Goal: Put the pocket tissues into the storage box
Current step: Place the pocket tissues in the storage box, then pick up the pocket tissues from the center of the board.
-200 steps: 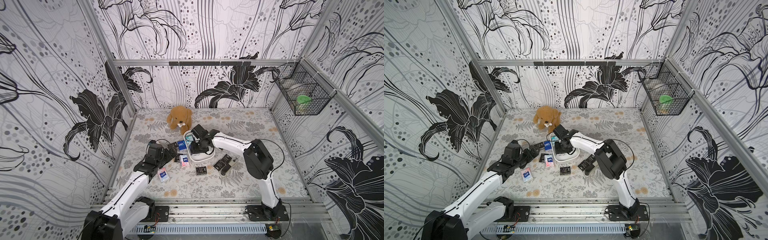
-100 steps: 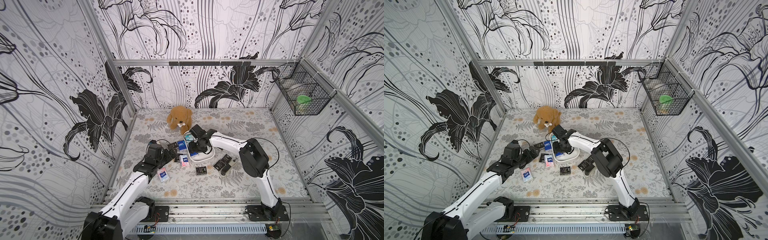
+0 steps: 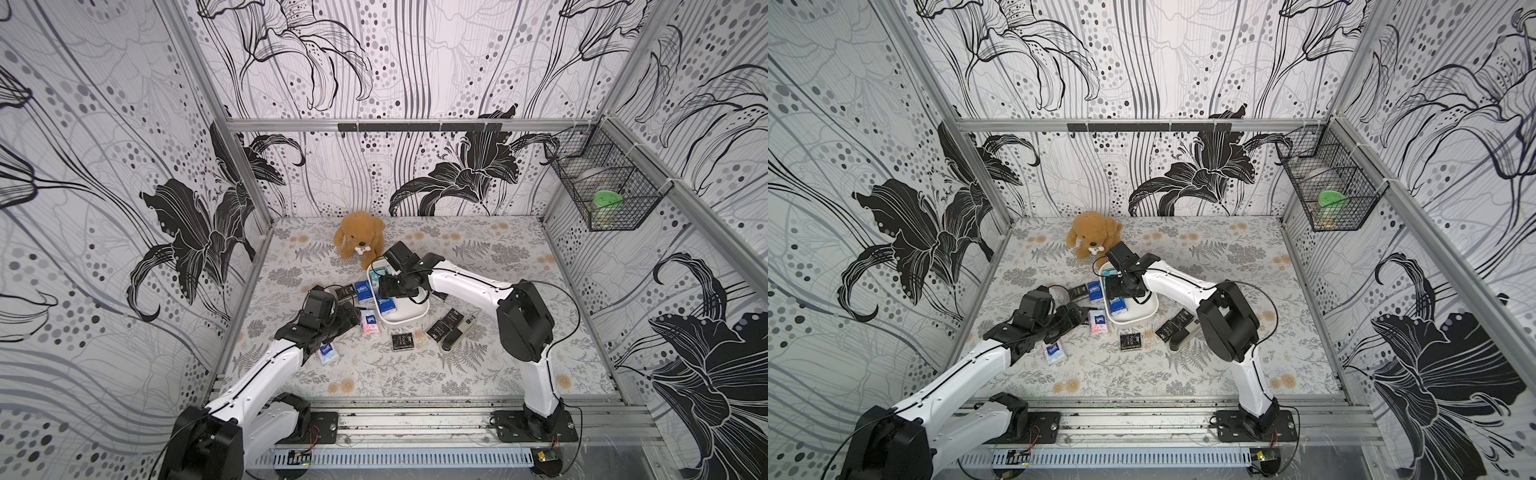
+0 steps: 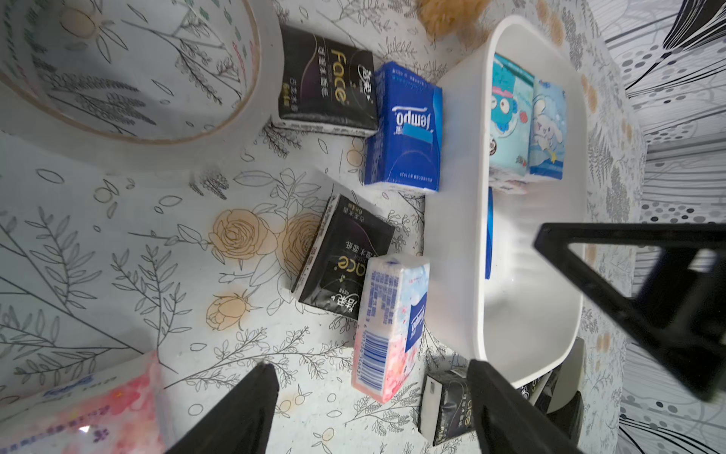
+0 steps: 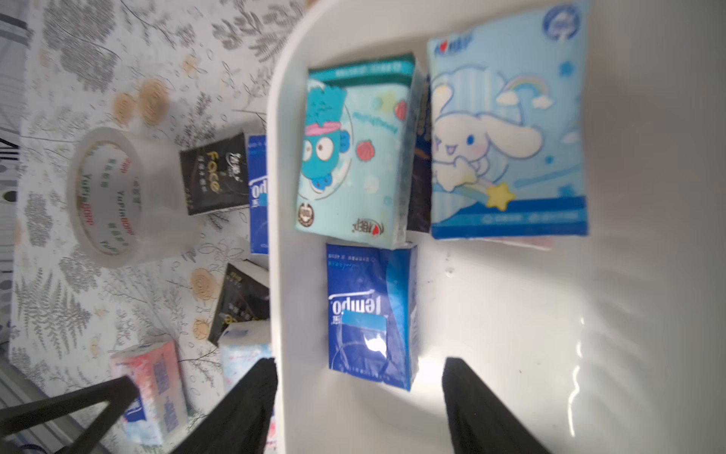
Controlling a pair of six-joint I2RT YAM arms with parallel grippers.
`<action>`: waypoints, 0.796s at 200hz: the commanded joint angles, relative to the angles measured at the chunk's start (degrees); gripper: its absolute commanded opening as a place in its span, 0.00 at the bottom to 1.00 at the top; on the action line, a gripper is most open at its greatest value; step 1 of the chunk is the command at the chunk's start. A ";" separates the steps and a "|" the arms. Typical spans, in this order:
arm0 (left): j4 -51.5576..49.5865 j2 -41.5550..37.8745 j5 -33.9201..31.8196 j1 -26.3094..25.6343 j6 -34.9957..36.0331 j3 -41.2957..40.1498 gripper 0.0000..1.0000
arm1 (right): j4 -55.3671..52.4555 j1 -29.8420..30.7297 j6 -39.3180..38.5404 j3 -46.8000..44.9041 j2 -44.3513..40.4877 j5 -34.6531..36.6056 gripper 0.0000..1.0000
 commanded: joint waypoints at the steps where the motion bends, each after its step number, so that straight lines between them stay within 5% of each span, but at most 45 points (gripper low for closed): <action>1: 3.80 1.55 0.26 -1.24 -1.51 -0.32 0.80 | -1.71 0.32 0.15 -2.24 -4.48 3.07 0.73; 159: 16.06 13.03 2.42 -4.53 -4.21 -2.60 0.65 | -1.97 -2.96 0.84 -9.36 -11.55 5.36 0.74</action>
